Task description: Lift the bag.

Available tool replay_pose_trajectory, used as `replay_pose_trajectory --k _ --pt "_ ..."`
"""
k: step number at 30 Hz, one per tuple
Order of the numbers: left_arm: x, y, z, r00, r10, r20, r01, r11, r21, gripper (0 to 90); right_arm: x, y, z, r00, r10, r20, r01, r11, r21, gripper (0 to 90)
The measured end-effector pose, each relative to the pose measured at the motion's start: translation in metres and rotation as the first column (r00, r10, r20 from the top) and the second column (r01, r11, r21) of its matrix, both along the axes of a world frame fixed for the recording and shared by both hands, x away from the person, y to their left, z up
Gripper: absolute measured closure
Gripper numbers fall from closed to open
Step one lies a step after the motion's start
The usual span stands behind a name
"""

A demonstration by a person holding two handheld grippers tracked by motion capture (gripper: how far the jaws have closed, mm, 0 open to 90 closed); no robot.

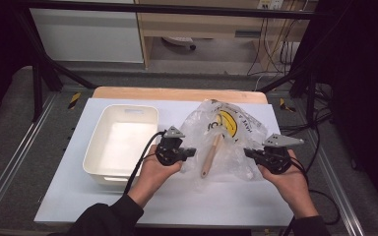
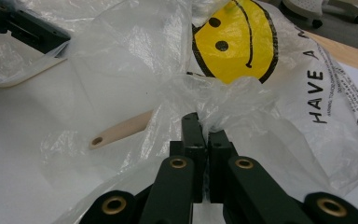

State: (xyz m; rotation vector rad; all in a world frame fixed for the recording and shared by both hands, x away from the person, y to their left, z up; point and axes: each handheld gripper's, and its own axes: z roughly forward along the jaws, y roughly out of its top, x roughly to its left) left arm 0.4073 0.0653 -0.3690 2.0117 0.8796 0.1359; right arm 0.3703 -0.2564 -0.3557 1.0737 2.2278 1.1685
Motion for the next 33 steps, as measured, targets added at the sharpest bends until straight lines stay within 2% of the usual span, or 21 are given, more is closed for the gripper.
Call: replay_pose_trajectory --k 12,20,24,33 --pt "0.007 0.003 0.016 0.9998 0.003 0.022 -0.003 1.0000 -0.006 90.0 0.006 -0.001 0.016 0.9994 -0.013 0.032 0.014 0.9999 -0.004 90.0" --pt "0.017 0.008 0.036 0.9995 0.007 0.031 -0.007 0.9997 -0.022 90.0 0.014 -0.007 0.033 0.9975 -0.034 0.062 0.035 0.9993 -0.013 90.0" --pt "0.024 0.009 0.046 0.9991 0.011 0.042 -0.011 0.9999 -0.012 90.0 0.019 -0.010 0.041 0.9960 -0.045 0.078 0.046 0.9988 -0.016 90.0" --pt "0.038 0.014 0.062 0.9992 0.027 0.030 -0.026 0.9991 -0.032 90.0 0.030 -0.014 0.054 0.9934 -0.067 0.093 0.069 0.9975 -0.018 90.0"
